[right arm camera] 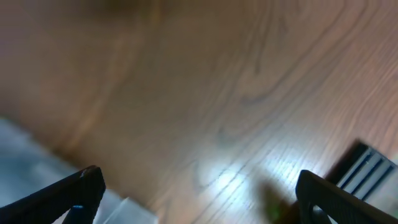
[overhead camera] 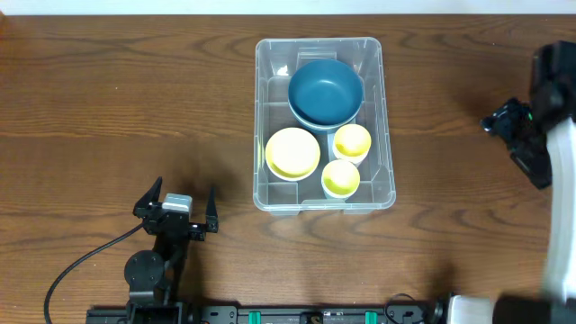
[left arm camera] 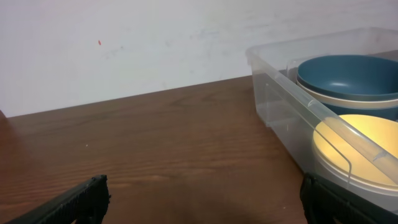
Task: Pack container
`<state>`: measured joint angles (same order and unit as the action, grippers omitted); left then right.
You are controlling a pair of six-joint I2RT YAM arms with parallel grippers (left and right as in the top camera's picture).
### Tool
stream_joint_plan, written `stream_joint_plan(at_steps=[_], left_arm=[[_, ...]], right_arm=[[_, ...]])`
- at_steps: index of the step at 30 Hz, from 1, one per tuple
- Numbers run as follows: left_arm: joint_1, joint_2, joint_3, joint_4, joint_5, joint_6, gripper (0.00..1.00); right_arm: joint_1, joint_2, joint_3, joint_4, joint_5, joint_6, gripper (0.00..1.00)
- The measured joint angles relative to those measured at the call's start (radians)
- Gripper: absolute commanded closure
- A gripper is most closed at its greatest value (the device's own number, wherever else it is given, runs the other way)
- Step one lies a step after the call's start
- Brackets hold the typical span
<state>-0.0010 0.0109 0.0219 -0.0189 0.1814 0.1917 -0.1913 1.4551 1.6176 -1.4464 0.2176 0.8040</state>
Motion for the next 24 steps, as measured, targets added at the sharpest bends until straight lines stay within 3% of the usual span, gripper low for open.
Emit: stream_joint_plan(at_steps=[10, 15, 24], left_arm=[[0.0, 0.0, 0.0, 0.0, -0.001, 0.0, 0.02], [0.0, 0.0, 0.0, -0.001, -0.001, 0.0, 0.02], [0.0, 0.0, 0.001, -0.001, -0.001, 0.0, 0.02]], right_arm=[[0.034, -0.439, -0.078, 0.074, 0.072, 0.0, 0.01], [0.064, -0.695, -0.354, 0.374, 0.072, -0.059, 0.01], [0.153, -1.048, -0.99, 1.02, -0.066, -0.351, 0.01]])
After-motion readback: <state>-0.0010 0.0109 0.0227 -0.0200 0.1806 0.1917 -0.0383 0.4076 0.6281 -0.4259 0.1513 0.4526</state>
